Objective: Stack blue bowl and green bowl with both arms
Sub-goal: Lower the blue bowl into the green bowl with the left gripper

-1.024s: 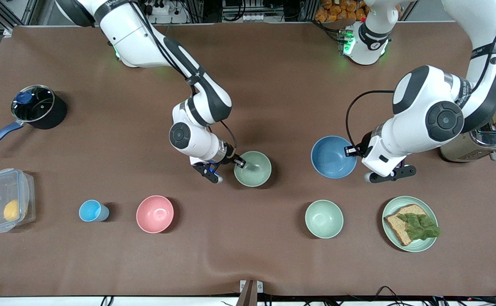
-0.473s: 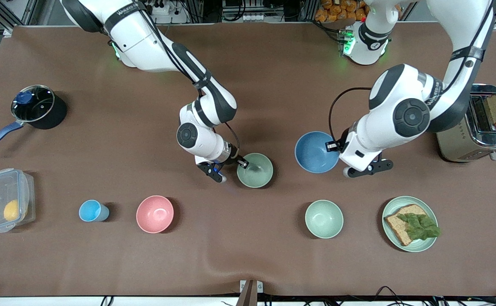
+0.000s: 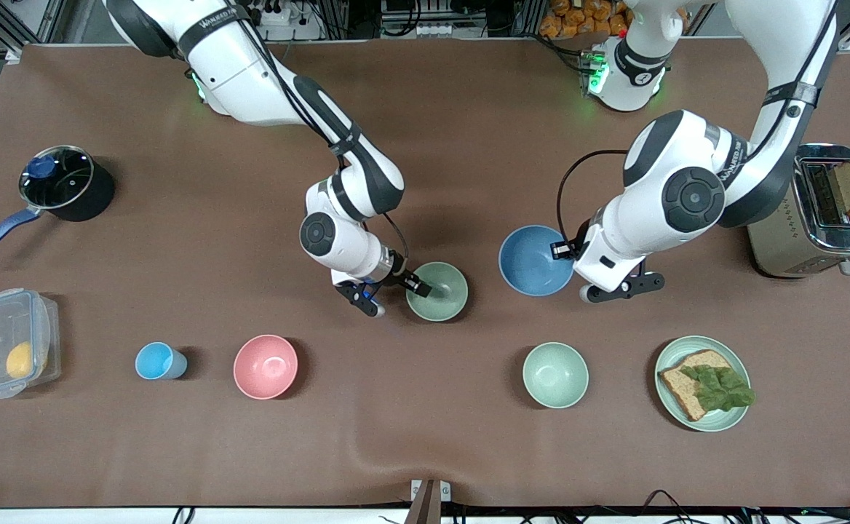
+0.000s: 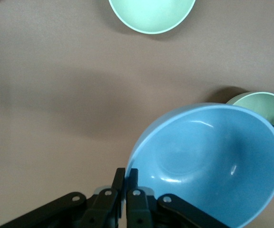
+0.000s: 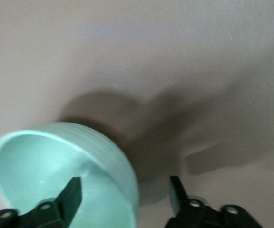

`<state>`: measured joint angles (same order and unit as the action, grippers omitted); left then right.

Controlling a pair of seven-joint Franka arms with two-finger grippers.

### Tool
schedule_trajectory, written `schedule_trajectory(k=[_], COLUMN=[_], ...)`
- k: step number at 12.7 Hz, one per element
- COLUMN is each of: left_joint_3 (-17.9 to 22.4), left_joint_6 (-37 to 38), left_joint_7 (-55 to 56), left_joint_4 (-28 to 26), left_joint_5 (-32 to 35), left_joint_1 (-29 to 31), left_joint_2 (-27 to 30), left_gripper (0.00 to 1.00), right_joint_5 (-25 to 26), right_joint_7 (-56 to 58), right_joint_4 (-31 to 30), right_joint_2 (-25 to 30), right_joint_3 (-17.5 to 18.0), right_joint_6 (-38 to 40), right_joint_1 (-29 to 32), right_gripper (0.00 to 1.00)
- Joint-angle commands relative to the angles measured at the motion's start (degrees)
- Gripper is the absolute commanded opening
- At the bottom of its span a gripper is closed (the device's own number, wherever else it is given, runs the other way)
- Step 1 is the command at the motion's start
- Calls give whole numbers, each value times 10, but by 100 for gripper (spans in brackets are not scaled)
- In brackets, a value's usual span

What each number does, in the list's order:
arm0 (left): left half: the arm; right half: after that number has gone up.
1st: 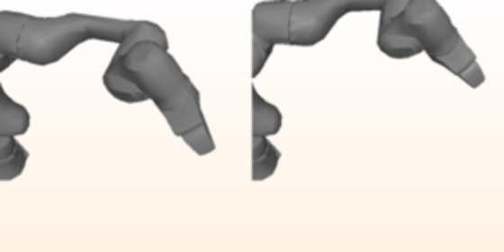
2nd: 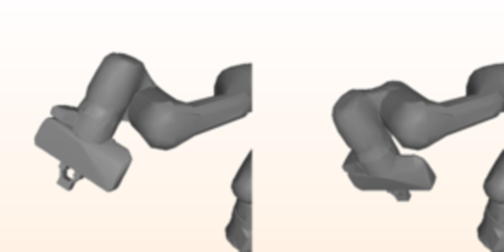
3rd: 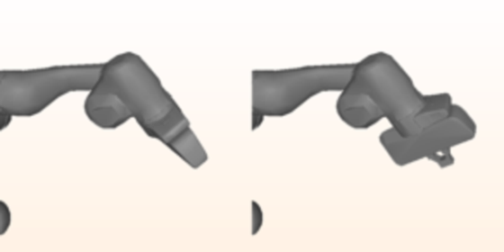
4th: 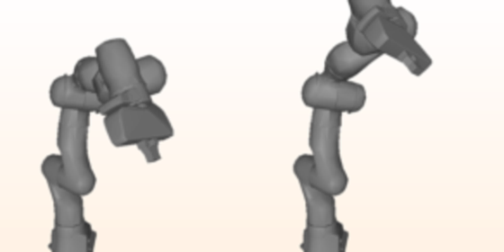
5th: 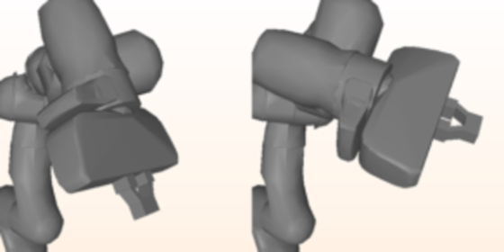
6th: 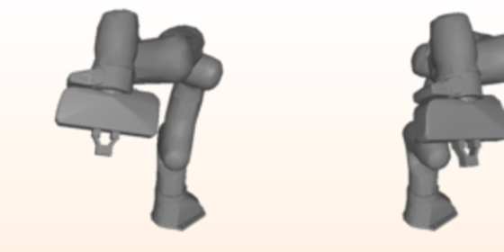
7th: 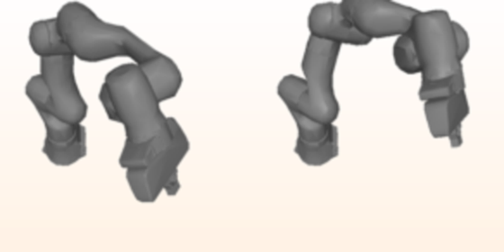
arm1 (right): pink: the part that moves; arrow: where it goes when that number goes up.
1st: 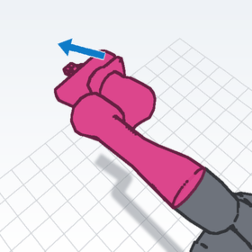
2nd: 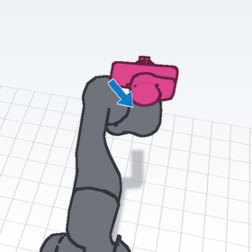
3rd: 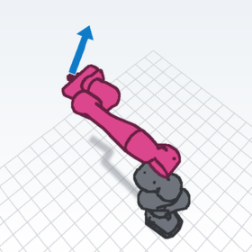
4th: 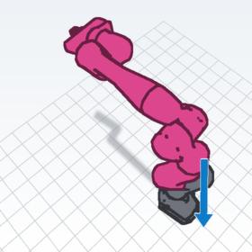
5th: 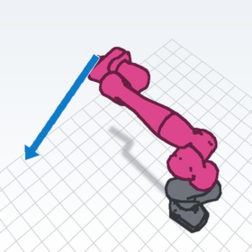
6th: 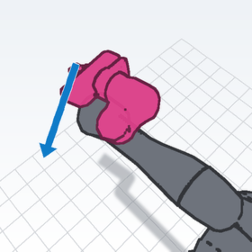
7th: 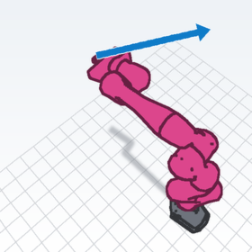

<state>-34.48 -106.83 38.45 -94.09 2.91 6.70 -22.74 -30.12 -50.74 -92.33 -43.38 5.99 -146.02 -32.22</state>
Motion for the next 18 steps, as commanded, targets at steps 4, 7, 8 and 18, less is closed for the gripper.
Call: schedule_trajectory(k=[4, 7, 8, 18], left_joint_3=[-1, 4, 5, 55], left_joint_6=[-99, -145, -162, -221], left_joint_7=[64, 72, 84, 192], left_joint_4=[5, 10, 10, 44], left_joint_5=[-4, -3, 5, 70], left_joint_1=[-66, -105, -115, -207], left_joint_2=[-48, -88, -102, -182], left_gripper=[0, 0, 0, 0], right_joint_5=[-2, -34, -46, -52], right_joint_7=[-32, -71, -95, -200], right_joint_4=[-6, 11, 25, 125], right_joint_2=[89, 65, 52, -78], right_joint_3=[-58, -70, -70, -67], right_joint_6=[118, 140, 140, 73], right_joint_1=[10, 49, 47, 22], right_gripper=[100, 100, 100, 100])
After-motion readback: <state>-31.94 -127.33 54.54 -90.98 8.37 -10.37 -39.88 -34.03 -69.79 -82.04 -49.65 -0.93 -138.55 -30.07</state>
